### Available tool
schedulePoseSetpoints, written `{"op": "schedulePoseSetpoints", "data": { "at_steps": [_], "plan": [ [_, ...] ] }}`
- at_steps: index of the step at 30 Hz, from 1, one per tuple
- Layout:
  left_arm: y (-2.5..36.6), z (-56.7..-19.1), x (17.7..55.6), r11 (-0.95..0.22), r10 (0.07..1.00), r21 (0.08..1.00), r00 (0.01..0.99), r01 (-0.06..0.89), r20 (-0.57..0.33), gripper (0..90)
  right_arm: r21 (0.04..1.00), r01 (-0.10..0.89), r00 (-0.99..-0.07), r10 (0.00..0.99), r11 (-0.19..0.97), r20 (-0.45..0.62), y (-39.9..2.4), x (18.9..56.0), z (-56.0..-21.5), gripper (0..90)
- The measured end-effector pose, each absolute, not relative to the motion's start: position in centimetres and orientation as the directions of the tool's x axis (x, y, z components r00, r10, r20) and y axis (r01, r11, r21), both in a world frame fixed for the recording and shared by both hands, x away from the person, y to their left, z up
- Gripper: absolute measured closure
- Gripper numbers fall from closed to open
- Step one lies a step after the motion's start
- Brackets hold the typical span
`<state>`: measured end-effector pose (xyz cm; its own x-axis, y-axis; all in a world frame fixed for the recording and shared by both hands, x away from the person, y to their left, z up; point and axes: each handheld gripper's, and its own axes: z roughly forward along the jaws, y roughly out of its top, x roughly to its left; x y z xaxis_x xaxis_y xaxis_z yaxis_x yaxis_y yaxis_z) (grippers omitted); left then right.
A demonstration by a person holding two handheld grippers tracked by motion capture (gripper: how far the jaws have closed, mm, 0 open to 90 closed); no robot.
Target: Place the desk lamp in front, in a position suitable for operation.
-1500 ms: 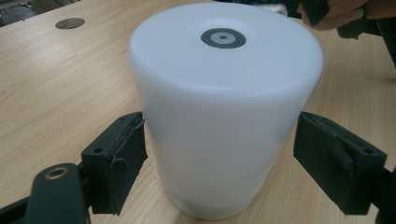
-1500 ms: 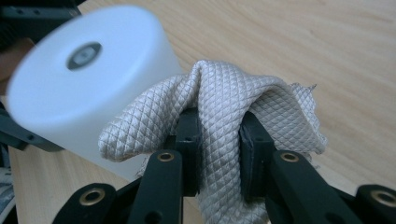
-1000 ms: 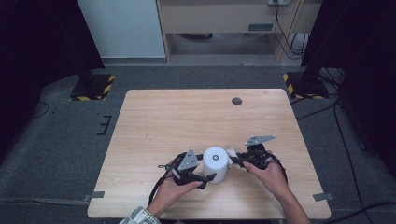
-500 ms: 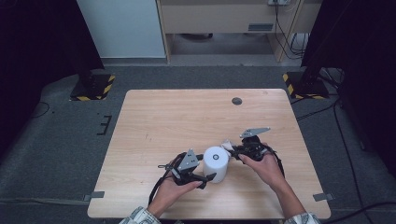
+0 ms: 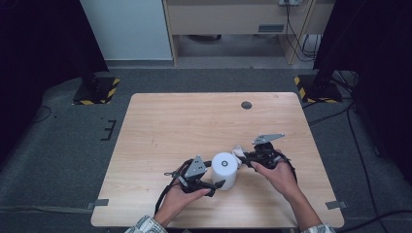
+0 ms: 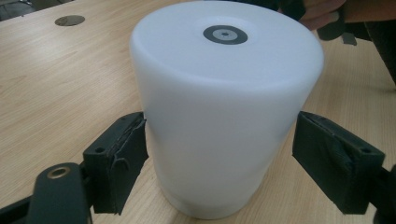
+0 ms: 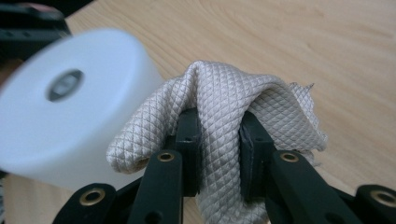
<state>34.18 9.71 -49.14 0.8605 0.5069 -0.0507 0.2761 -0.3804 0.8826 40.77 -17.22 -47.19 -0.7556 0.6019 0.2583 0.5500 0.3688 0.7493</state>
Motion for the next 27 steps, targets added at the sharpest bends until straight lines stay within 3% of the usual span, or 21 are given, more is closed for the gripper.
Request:
{"op": "schedulePoseSetpoints", "data": {
  "at_steps": [8, 21, 27],
  "plan": [
    [9.2, -49.1, 34.3, -0.392, 0.504, 0.882, 0.863, 0.262, -0.032, 12.8, 0.783, 0.508, -0.776, 0.585, 0.359, 0.236, -17.3, 40.3, -45.5, 73.4],
    [8.9, -49.2, 34.5, -0.403, 0.501, 0.876, 0.865, 0.266, -0.032, 10.8, 0.73, 0.541, -0.767, 0.601, 0.418, 0.225, -16.5, 40.7, -48.0, 73.5],
    [9.0, -49.1, 34.6, -0.41, 0.497, 0.874, 0.867, 0.262, -0.027, 10.9, 0.769, 0.514, -0.774, 0.593, 0.381, 0.223, -17.0, 40.1, -46.2, 73.5]
  ]
}}
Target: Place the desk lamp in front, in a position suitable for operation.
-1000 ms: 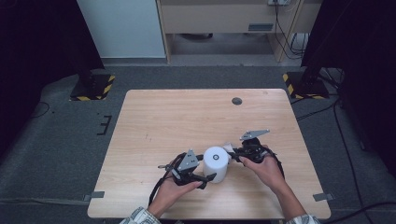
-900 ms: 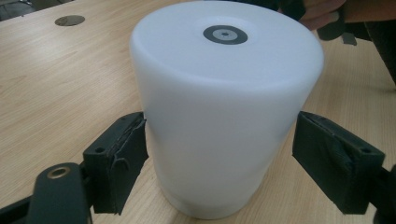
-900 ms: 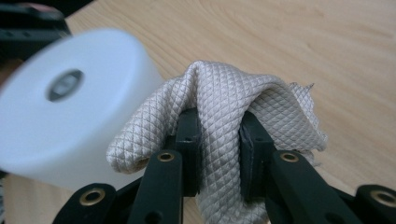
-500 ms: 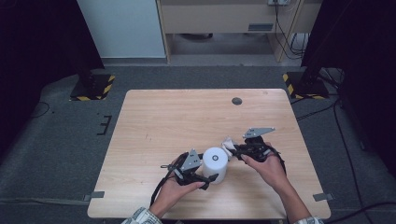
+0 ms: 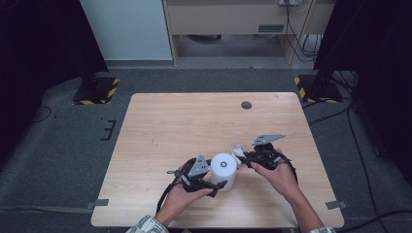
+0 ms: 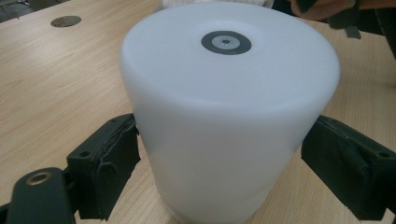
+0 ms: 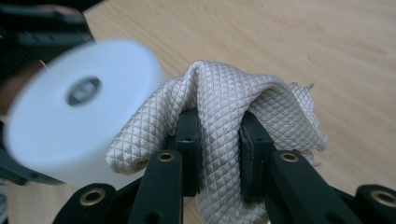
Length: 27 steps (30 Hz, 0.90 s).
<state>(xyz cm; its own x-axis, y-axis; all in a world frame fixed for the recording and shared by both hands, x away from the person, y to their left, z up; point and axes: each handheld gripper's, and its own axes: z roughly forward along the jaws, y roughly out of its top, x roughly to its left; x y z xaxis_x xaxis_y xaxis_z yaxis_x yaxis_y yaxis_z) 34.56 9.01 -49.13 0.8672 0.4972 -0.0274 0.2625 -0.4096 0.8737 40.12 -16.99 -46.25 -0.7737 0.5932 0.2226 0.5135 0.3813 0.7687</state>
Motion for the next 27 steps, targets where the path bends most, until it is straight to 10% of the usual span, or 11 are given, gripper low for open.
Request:
{"op": "schedulePoseSetpoints", "data": {
  "at_steps": [27],
  "plan": [
    [9.0, -49.2, 34.5, -0.41, 0.5, 0.874, 0.866, 0.261, -0.024, 10.7, 0.741, 0.521, -0.775, 0.598, 0.423, 0.204, -16.9, 39.9, -48.2, 73.4]
  ]
}}
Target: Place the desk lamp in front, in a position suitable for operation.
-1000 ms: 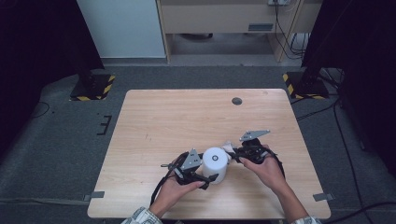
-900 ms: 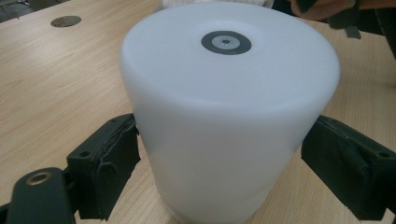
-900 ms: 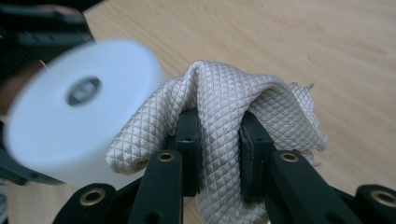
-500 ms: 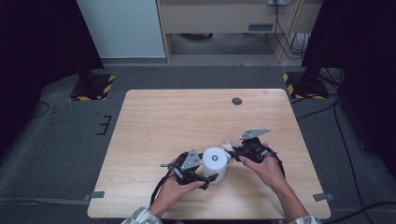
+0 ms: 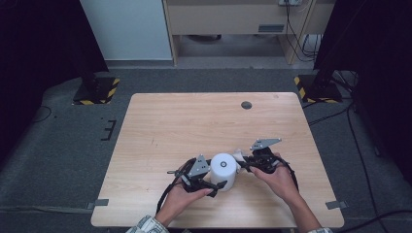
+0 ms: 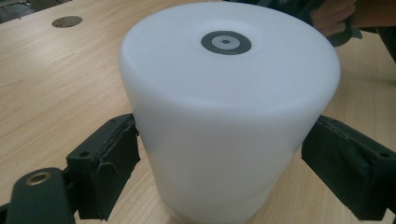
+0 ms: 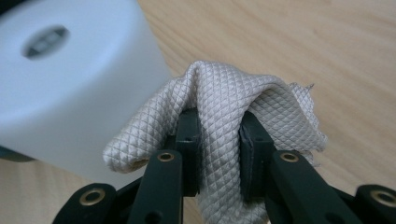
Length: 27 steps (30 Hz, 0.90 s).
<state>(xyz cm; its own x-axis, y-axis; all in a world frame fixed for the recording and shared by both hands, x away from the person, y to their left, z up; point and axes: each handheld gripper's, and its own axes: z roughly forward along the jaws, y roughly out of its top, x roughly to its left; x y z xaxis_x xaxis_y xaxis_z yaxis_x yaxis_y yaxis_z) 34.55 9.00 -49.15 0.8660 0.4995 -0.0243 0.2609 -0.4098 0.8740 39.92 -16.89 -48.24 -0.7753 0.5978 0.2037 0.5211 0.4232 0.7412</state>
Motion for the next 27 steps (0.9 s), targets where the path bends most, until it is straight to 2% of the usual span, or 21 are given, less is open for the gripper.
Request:
{"op": "schedulePoseSetpoints", "data": {
  "at_steps": [6, 18, 27],
  "plan": [
    [9.0, -49.2, 34.5, -0.408, 0.501, 0.875, 0.865, 0.261, -0.025, 10.7, 0.799, 0.476, -0.783, 0.59, 0.367, 0.195, -17.8, 38.8, -46.0, 73.4],
    [9.0, -49.2, 34.5, -0.406, 0.502, 0.875, 0.864, 0.264, -0.028, 10.8, 0.765, 0.495, -0.777, 0.603, 0.411, 0.179, -17.8, 38.0, -47.8, 73.4],
    [9.2, -49.1, 34.4, -0.405, 0.503, 0.875, 0.864, 0.264, -0.028, 12.1, 0.808, 0.441, -0.798, 0.583, 0.39, 0.153, -19.1, 35.4, -46.9, 73.3]
  ]
}}
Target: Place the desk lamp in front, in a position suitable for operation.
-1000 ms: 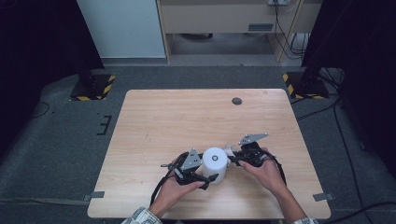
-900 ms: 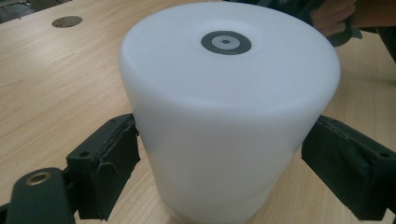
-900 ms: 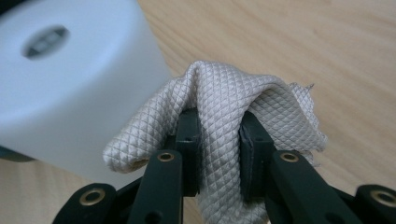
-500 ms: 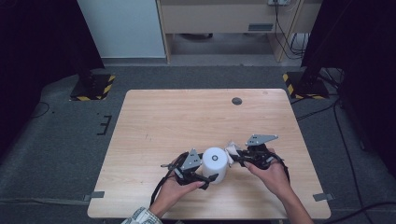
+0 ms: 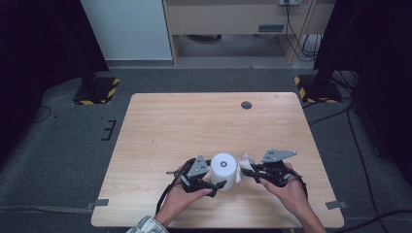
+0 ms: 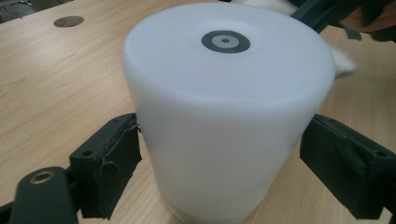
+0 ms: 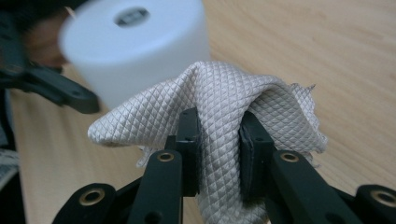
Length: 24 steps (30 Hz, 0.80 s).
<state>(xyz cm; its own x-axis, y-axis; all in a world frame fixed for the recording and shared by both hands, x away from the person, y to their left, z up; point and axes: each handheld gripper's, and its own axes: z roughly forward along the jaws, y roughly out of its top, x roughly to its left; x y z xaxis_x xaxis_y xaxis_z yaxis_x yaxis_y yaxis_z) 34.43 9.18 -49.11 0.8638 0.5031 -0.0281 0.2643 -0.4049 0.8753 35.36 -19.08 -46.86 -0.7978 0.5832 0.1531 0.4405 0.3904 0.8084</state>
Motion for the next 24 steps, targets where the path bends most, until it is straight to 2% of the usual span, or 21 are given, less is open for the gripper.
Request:
{"op": "schedulePoseSetpoints", "data": {
  "at_steps": [3, 7, 12, 20, 24],
  "plan": [
    [9.3, -49.0, 34.3, -0.398, 0.508, 0.879, 0.861, 0.261, -0.026, 13.7, 0.842, 0.407, -0.807, 0.571, 0.354, 0.15, -19.5, 34.0, -46.0, 73.3],
    [9.4, -49.0, 34.3, -0.396, 0.508, 0.88, 0.861, 0.263, -0.029, 14.9, 0.851, 0.404, -0.807, 0.569, 0.336, 0.158, -19.3, 33.4, -47.0, 73.3],
    [9.6, -48.8, 34.4, -0.375, 0.504, 0.888, 0.863, 0.266, -0.046, 14.9, 0.807, 0.412, -0.819, 0.56, 0.424, 0.124, -18.3, 33.5, -48.4, 73.2],
    [9.0, -48.3, 35.1, -0.389, 0.482, 0.888, 0.876, 0.245, -0.03, 9.5, 0.786, 0.406, -0.827, 0.554, 0.466, 0.099, -18.0, 33.6, -48.9, 73.2],
    [8.7, -47.6, 35.8, -0.392, 0.454, 0.891, 0.89, 0.231, -0.031, 8.4, 0.875, 0.33, -0.825, 0.559, 0.354, 0.085, -19.2, 33.2, -46.5, 73.1]
  ]
}}
